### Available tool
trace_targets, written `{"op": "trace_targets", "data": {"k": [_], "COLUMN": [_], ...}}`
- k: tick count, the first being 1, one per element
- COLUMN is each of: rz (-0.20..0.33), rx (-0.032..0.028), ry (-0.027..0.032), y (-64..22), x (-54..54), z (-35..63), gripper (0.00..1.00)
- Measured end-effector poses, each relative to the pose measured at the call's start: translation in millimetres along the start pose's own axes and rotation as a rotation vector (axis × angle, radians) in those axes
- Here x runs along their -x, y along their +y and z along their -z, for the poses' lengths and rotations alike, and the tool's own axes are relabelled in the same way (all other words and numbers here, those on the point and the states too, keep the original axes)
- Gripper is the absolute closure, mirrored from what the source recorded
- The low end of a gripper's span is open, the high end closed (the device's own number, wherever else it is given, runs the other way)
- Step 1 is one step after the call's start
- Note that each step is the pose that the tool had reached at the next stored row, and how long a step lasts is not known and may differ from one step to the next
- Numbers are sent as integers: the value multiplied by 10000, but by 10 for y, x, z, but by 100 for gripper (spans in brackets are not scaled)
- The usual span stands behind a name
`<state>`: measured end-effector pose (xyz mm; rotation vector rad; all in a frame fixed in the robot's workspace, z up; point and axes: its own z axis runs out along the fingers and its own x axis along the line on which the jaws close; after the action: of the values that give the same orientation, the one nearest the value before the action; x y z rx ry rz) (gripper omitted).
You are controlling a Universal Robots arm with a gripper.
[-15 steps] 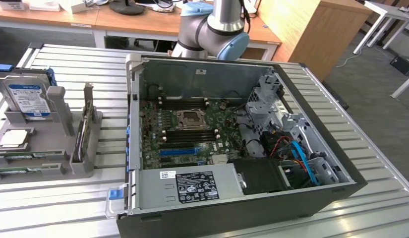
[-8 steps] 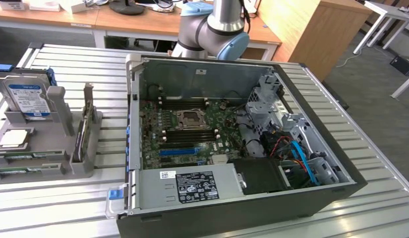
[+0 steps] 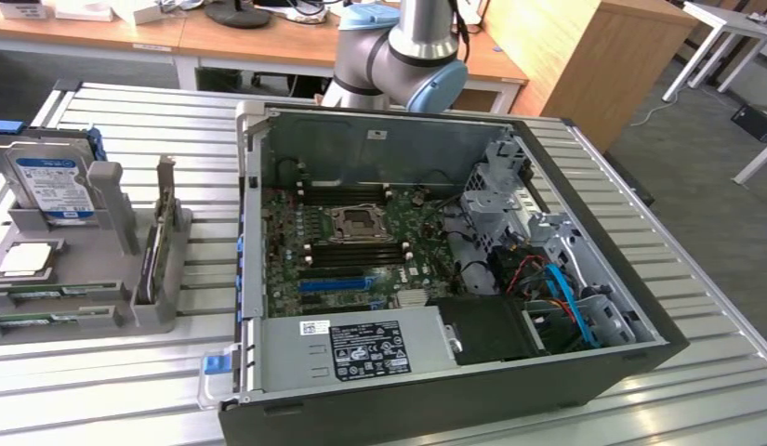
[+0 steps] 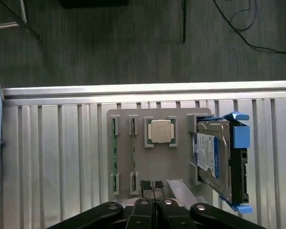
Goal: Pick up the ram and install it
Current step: 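Pick up the ram and move it above insertion slot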
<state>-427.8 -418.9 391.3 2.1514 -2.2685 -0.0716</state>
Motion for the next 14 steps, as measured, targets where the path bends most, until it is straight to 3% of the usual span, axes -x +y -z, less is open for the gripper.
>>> {"op": "trace_targets", "data": {"k": [14], "rz": [0], "rx": [0], "ry": [-1], "y": [0], "x": [0], "z": [0], "gripper": [89]}}
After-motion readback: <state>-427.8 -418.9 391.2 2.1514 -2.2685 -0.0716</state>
